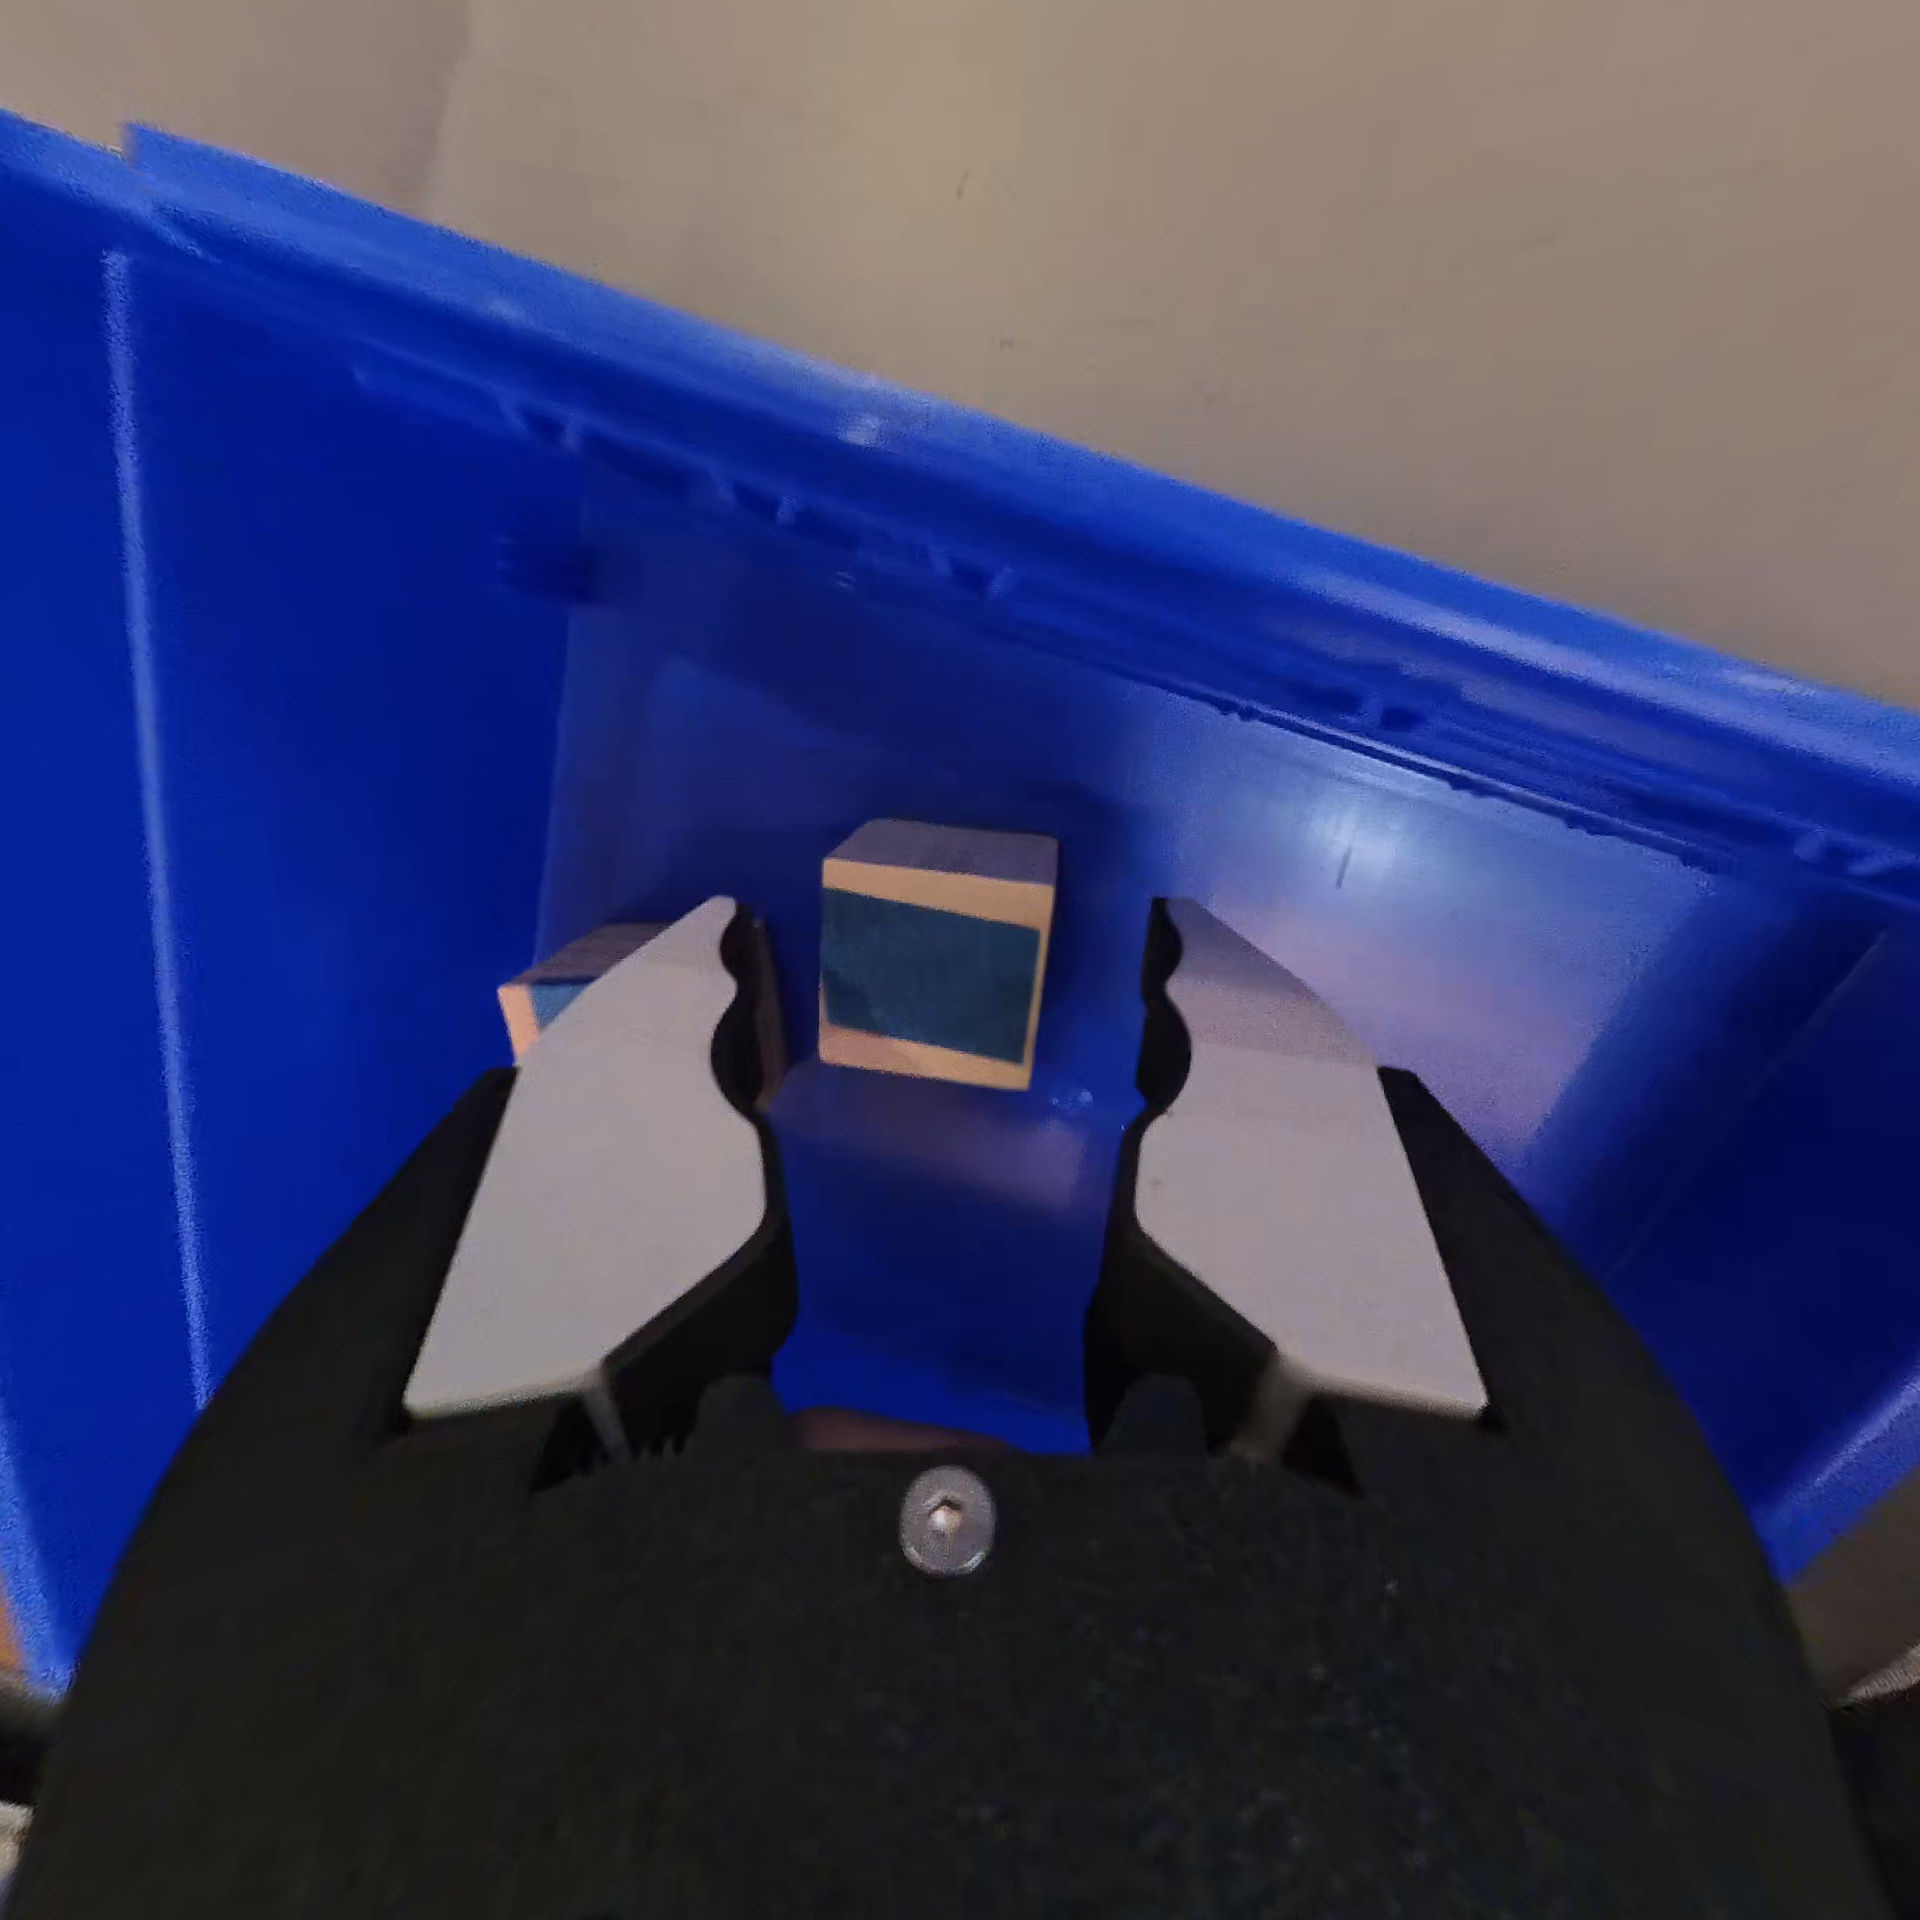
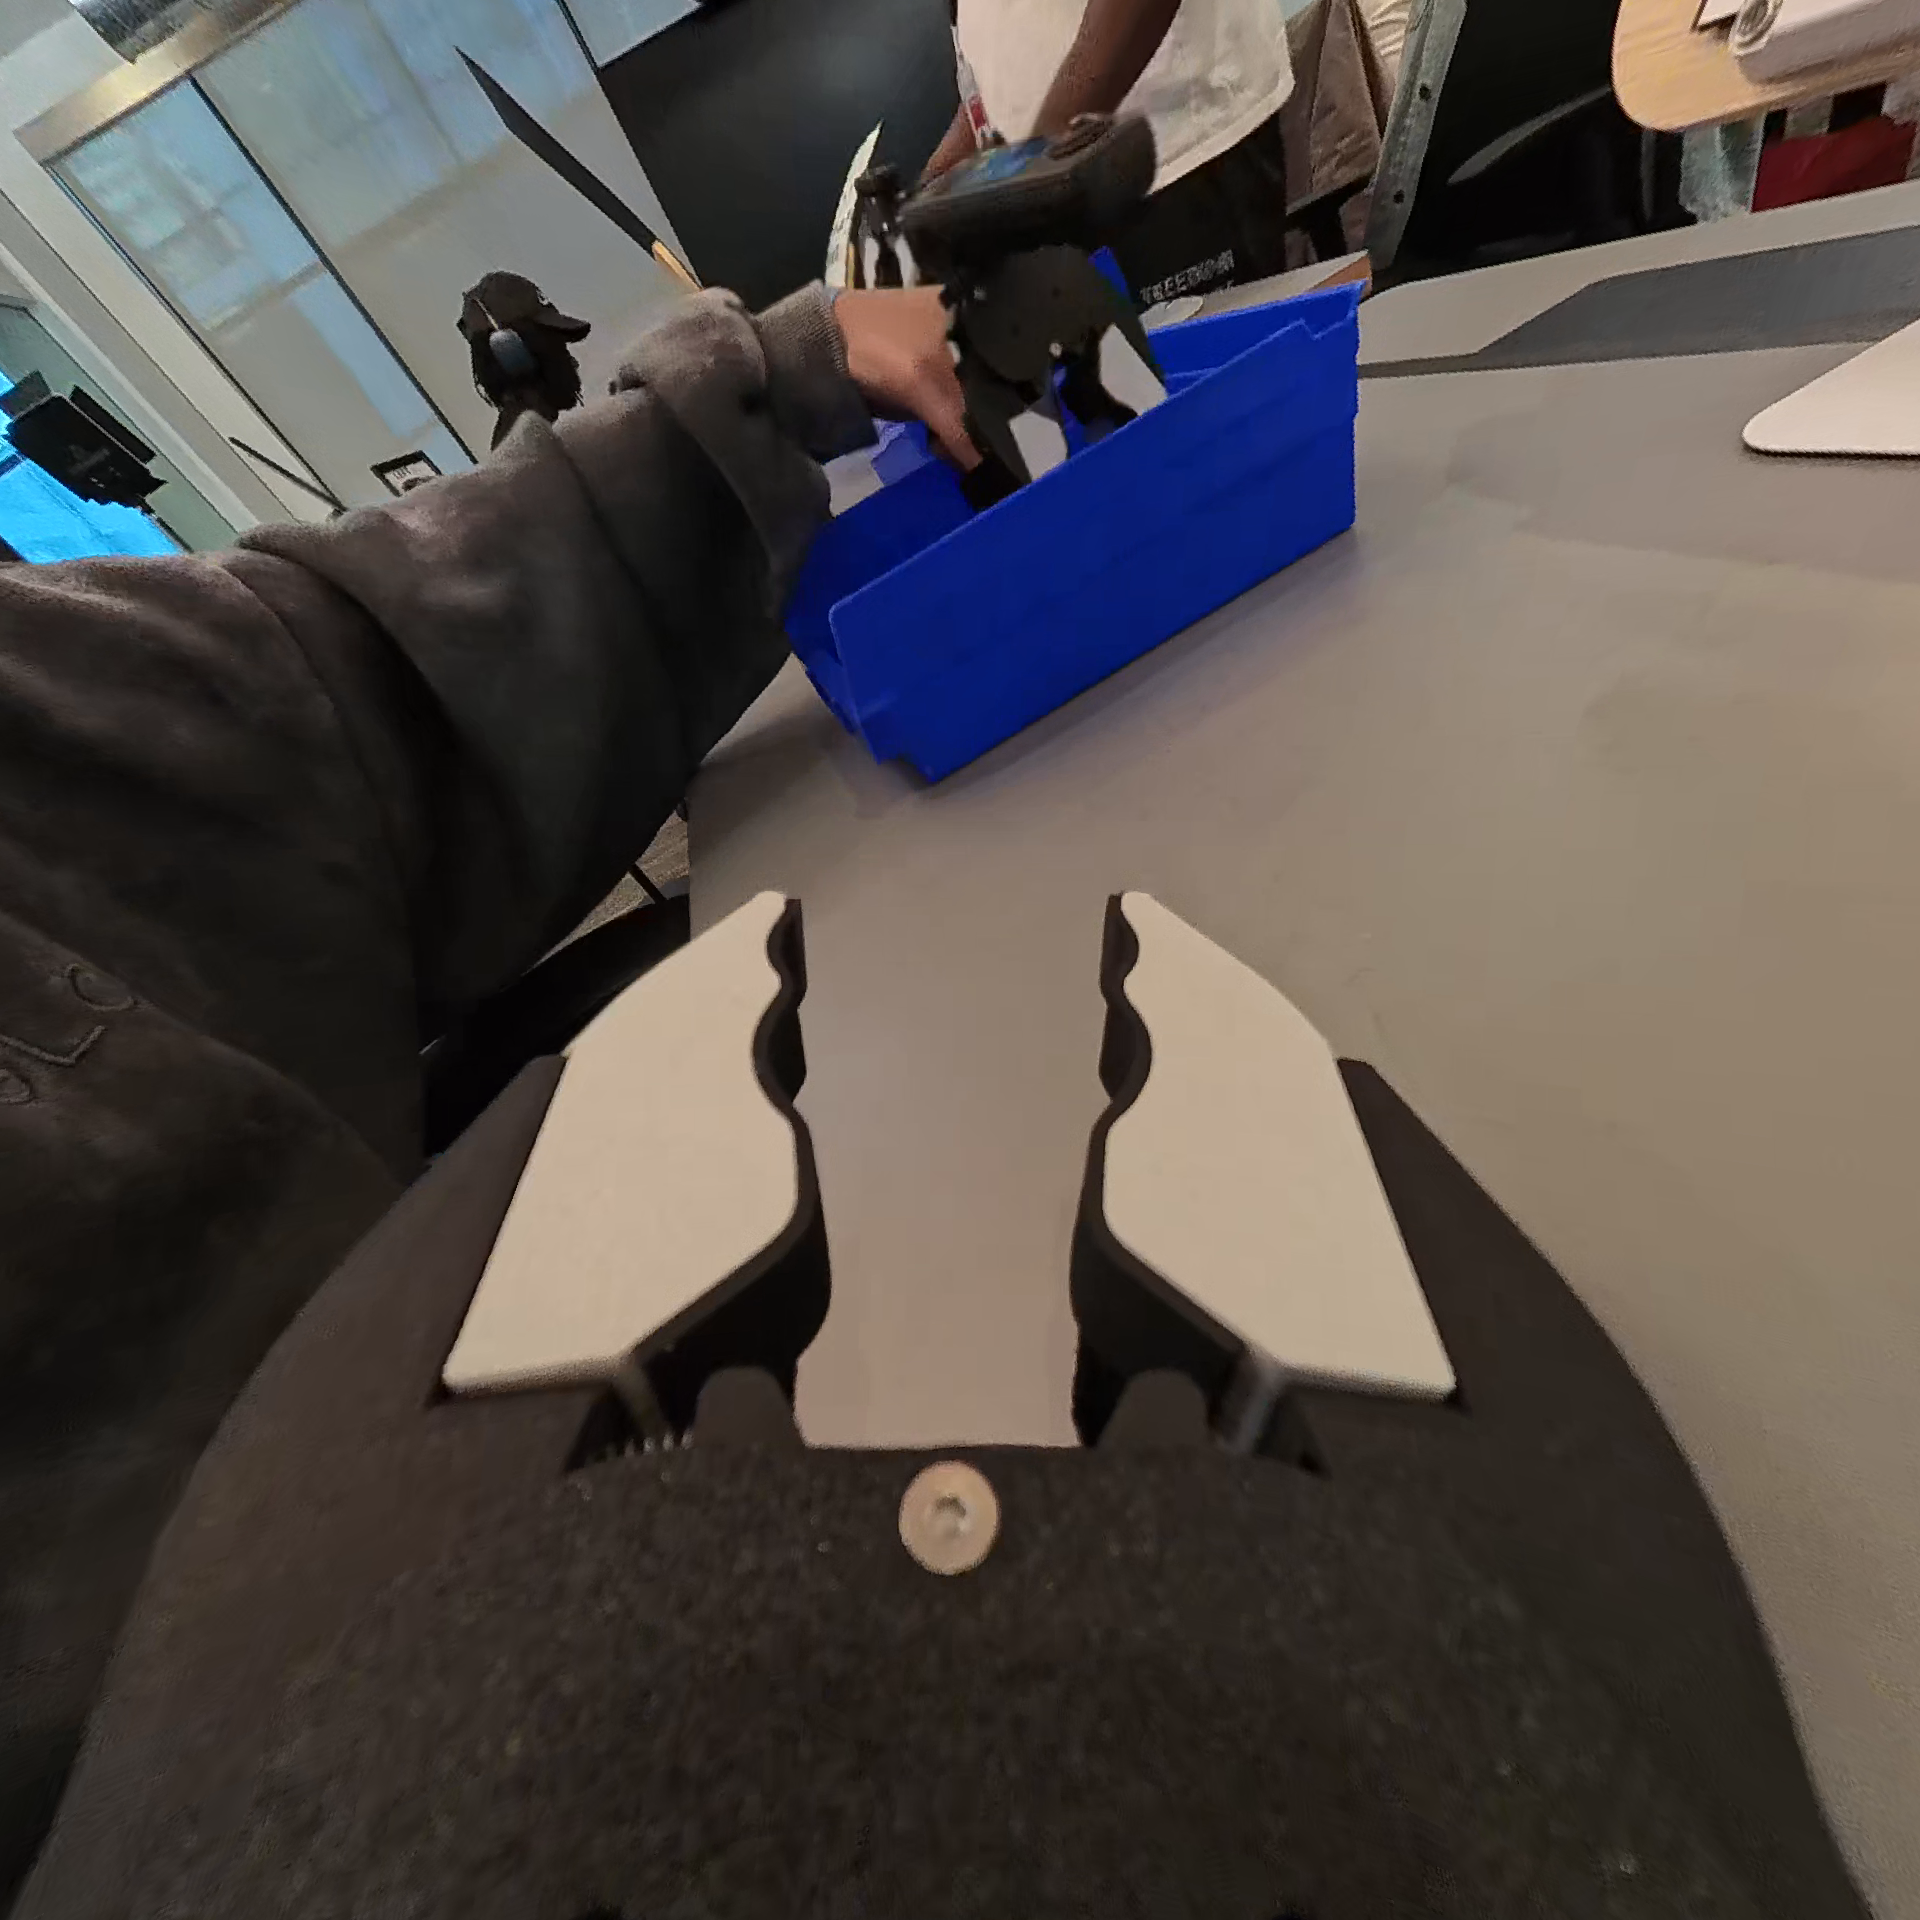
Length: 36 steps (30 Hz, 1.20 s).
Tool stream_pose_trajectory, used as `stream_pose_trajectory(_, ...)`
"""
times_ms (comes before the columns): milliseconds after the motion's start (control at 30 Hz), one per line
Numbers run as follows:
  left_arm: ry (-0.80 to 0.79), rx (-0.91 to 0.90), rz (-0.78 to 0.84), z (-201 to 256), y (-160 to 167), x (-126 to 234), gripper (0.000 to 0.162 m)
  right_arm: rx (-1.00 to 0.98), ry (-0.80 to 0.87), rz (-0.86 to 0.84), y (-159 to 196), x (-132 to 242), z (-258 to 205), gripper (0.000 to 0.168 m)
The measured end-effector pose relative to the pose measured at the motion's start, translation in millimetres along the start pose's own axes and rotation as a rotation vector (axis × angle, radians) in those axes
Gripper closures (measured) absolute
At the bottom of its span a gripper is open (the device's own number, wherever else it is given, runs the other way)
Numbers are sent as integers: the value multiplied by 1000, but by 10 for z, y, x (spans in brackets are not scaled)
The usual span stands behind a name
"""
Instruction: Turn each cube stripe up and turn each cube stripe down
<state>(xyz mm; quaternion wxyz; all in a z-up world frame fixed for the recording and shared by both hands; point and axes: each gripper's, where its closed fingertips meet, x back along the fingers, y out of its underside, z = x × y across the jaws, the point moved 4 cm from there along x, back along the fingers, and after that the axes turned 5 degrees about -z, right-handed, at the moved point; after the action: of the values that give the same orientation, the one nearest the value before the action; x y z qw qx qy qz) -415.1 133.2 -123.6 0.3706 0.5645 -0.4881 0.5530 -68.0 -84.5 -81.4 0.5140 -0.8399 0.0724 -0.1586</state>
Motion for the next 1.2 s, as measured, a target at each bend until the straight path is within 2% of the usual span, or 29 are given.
stream_pose_trajectory(67, 26, -16, -21, -5, -10, -101, 98, -4, -3, -11, 20, -9, 11, 114)
stream_pose_trajectory(100, 30, -25, -34, -13, -2, -140, 116, -6, -5, -15, 27, -14, 15, 114)
stream_pose_trajectory(267, 59, -28, -45, 26, 43, -52, 117, -18, -13, -31, 49, -28, 40, 115)
stream_pose_trajectory(367, 29, 6, 27, 58, 94, 273, 117, -28, -10, -16, 20, 9, 58, 116)
stream_pose_trajectory(533, -15, 128, 322, 255, 66, 948, 117, -67, -10, 27, -42, 86, 102, 116)
stream_pose_trajectory(633, 26, 249, 598, 534, -172, 1207, 118, -92, -14, 26, -34, 47, 162, 112)
stream_pose_trajectory(733, 141, 320, 890, 959, -551, 1384, 118, -125, -88, 26, -77, -95, 144, 104)
stream_pose_trajectory(833, 296, 408, 1112, 1373, -977, 1471, 118, -144, -185, 48, -204, -282, 46, 93)
stream_pose_trajectory(1000, 548, 392, 1244, 1968, -1614, 1406, 118, -116, -261, 176, -458, -464, -134, 85)
stream_pose_trajectory(1133, 627, 349, 1252, 2206, -1950, 1286, 118, -102, -273, 190, -476, -491, -218, 88)
stream_pose_trajectory(1200, 634, 347, 1244, 2248, -2059, 1210, 118, -99, -254, 220, -487, -439, -196, 97)
